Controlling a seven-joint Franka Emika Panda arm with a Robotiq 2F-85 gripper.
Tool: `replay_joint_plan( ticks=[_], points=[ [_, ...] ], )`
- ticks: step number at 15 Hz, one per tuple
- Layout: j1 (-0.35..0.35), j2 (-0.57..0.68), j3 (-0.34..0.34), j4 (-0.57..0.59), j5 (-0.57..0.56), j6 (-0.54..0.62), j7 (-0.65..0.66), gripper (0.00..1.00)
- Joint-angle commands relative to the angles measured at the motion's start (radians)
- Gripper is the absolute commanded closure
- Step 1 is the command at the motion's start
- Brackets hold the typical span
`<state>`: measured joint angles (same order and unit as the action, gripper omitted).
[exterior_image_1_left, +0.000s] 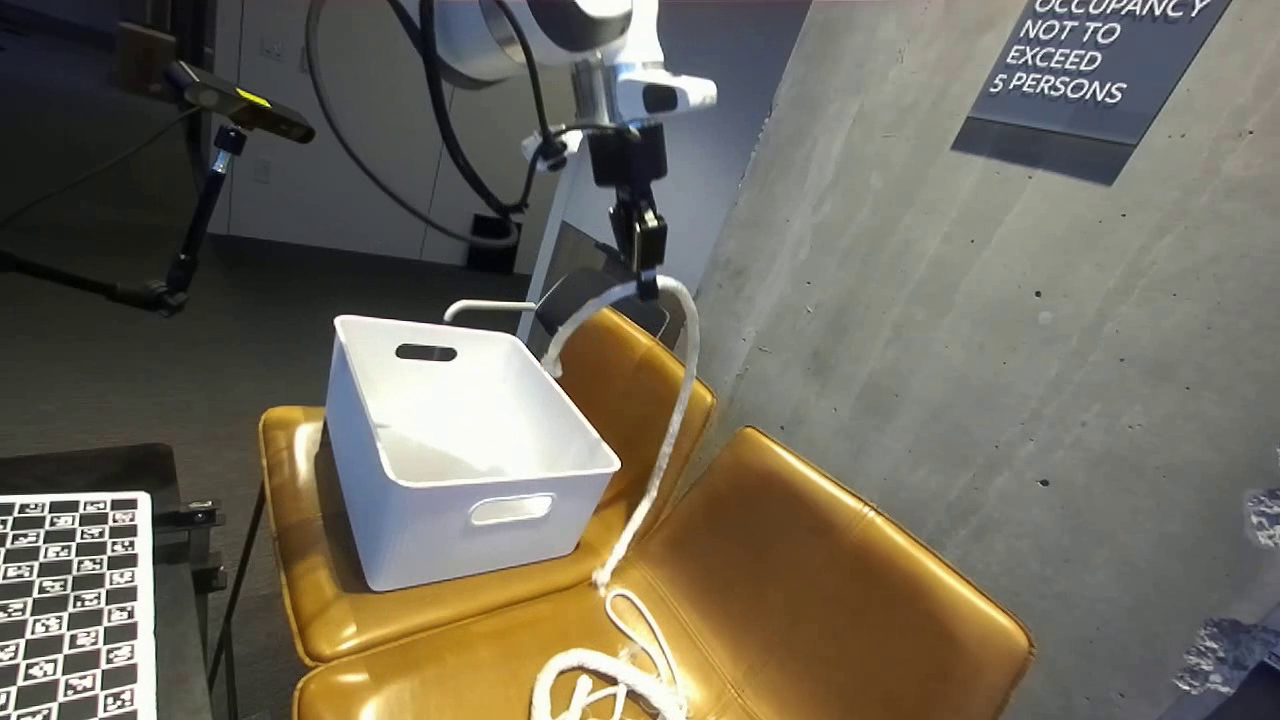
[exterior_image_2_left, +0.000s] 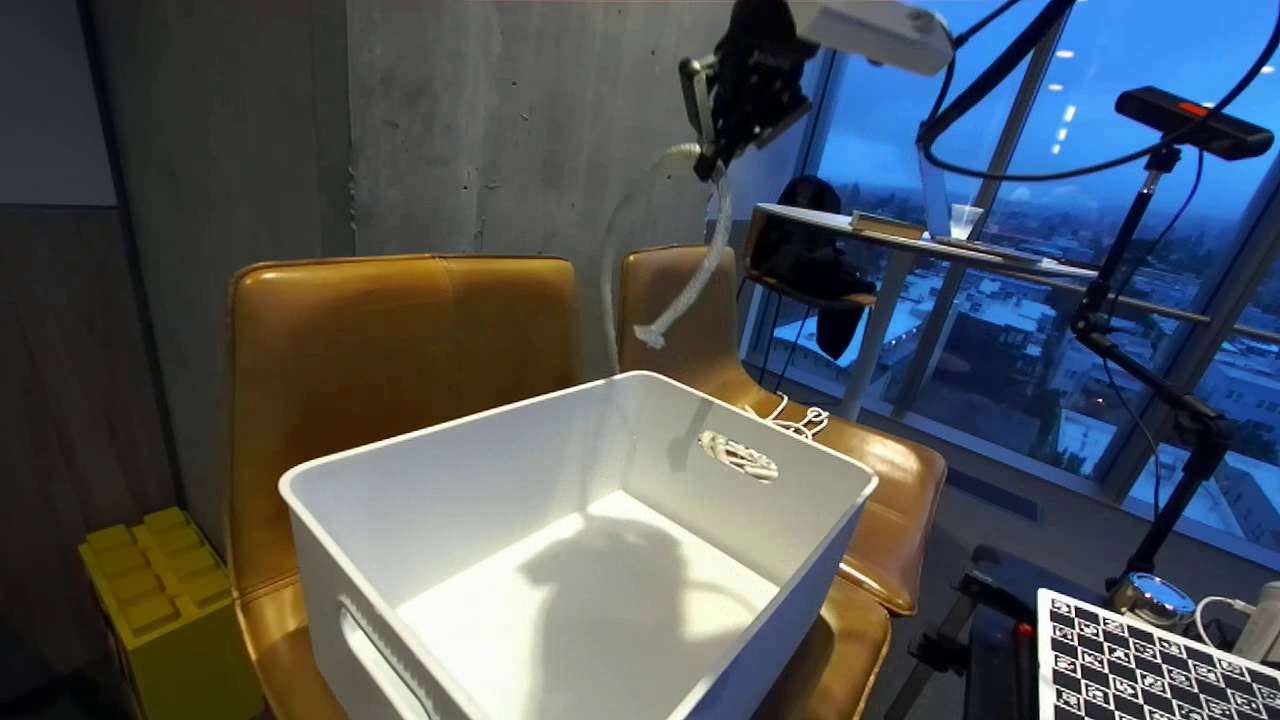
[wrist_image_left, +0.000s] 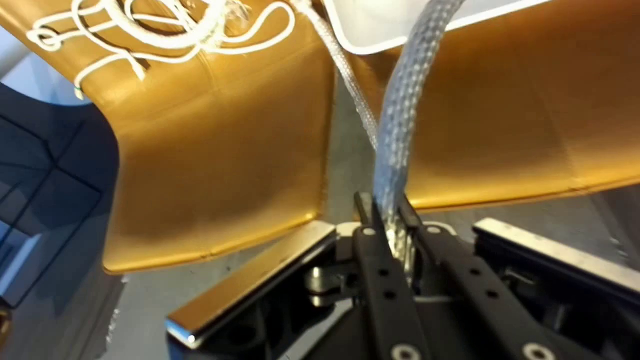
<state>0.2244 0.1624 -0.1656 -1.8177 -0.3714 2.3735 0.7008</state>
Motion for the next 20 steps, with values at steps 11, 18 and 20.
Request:
replay_joint_plan(
  ticks=[11, 18, 20],
  points=[
    [0.064, -0.407, 0.494, -0.015, -0.169, -0.269, 0.228, 0.97],
    [0.025, -0.447, 0.579, 0.0, -0.117, -0.367, 0.242, 0.97],
    [-0.004, -0.406, 0.548, 0.005, -0.105, -0.309, 0.224, 0.97]
  ],
)
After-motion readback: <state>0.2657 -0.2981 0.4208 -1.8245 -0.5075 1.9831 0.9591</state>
